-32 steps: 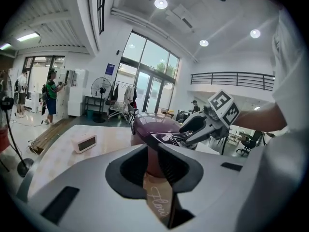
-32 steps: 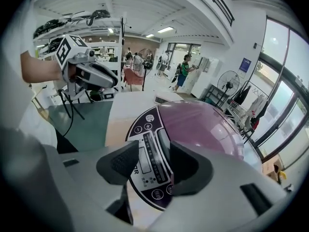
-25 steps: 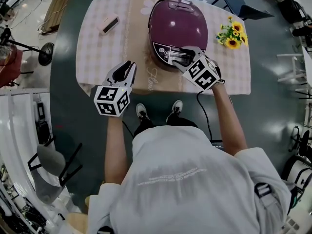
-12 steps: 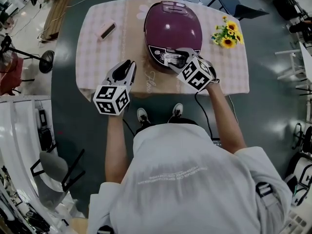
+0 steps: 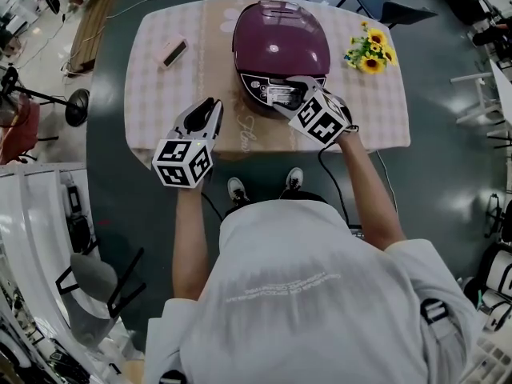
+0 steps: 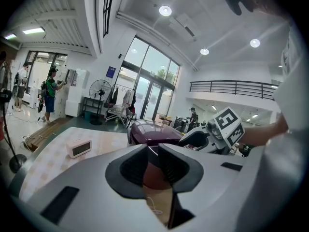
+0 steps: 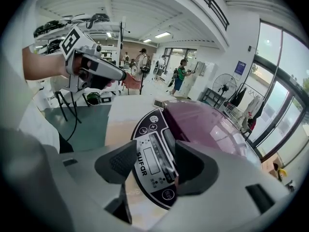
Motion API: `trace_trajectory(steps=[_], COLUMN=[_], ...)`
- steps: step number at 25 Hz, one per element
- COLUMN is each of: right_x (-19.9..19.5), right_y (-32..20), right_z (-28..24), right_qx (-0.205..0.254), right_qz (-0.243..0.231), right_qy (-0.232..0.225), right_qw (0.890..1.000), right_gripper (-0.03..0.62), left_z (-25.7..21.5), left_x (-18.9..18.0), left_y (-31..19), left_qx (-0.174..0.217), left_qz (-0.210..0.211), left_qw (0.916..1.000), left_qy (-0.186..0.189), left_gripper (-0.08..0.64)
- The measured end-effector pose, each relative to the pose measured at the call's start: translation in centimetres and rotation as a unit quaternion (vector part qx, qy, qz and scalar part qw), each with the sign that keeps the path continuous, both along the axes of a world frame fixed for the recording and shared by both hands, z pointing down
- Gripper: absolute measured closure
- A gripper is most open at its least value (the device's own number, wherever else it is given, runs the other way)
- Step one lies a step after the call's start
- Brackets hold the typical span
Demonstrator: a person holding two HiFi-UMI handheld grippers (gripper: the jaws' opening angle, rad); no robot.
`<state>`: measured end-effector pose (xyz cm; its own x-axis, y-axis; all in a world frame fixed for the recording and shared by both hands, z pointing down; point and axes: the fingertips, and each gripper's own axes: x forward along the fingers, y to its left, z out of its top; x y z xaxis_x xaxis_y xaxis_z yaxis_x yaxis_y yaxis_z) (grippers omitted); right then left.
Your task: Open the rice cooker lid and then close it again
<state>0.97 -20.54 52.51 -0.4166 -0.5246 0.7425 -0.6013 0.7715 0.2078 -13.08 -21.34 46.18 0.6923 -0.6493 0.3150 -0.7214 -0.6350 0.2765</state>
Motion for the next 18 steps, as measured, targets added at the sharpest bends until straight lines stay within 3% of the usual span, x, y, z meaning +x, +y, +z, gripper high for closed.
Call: trace_trajectory(steps=[18], right_x=[-0.02], right_y=[-0.08], right_z=[0.05], right_qx=[-0.004], right_qz=[0.0], right_qy=[-0.002], right_qw=[1.0], right_gripper=[0.34], left_z=[-0.07], left_x=[0.27], left_y=[-0.36], left_qx=[0.002], left_qz=[0.006], left_qw=[1.0], left_qy=[-0.004], left_gripper=[0.485])
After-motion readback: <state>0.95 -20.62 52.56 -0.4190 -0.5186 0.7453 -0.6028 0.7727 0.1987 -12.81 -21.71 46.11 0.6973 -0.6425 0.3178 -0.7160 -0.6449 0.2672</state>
